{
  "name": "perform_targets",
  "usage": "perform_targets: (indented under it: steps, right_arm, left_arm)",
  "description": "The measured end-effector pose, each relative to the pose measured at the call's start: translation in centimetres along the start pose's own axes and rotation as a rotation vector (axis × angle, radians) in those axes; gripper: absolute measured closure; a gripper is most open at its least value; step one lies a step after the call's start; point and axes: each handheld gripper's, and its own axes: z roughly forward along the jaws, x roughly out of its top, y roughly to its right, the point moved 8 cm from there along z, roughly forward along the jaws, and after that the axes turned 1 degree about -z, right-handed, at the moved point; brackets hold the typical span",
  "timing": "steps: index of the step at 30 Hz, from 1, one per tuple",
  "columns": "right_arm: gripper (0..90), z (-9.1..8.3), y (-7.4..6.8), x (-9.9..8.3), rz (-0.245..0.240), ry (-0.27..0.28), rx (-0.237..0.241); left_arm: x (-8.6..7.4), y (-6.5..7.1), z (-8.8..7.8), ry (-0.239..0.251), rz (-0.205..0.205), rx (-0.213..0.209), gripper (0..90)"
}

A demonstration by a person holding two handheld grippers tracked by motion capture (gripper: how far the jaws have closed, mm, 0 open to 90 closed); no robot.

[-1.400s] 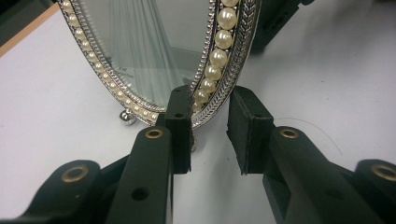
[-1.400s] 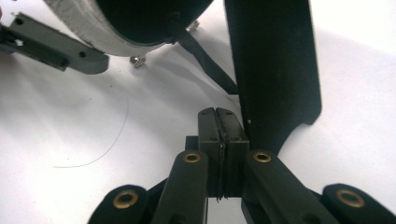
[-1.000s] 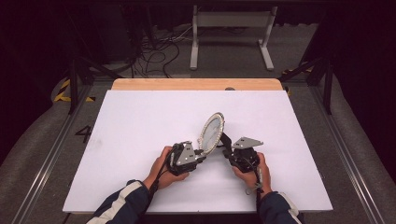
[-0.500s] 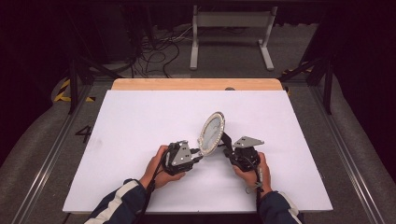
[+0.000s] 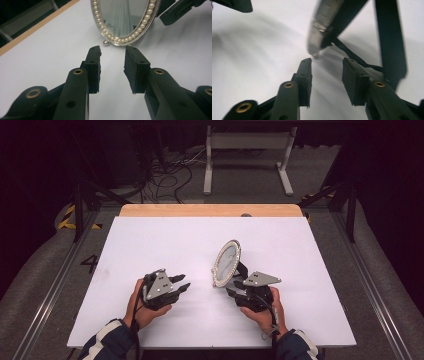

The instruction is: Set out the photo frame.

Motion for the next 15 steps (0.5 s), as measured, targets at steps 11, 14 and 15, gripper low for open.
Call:
perform_targets:
  steps: [11,14,15]
  right_arm:
    - [48.4,1.3,-0.4,1.2,0.056,0.065,-0.035]
    - [47.9,2.0,-0.3,1.5,0.076,0.073,-0.050]
    - [47.9,2.4,-0.3,1.6,0.088,0.075,-0.049]
  left_arm:
    - [-4.5,0.3,-2.2,-0.095,-0.029,-0.020,46.9]
    - [-4.7,0.1,-2.1,-0.102,-0.051,-0.018,41.7]
    - [-4.7,0.1,-2.1,-0.104,-0.051,-0.016,39.3]
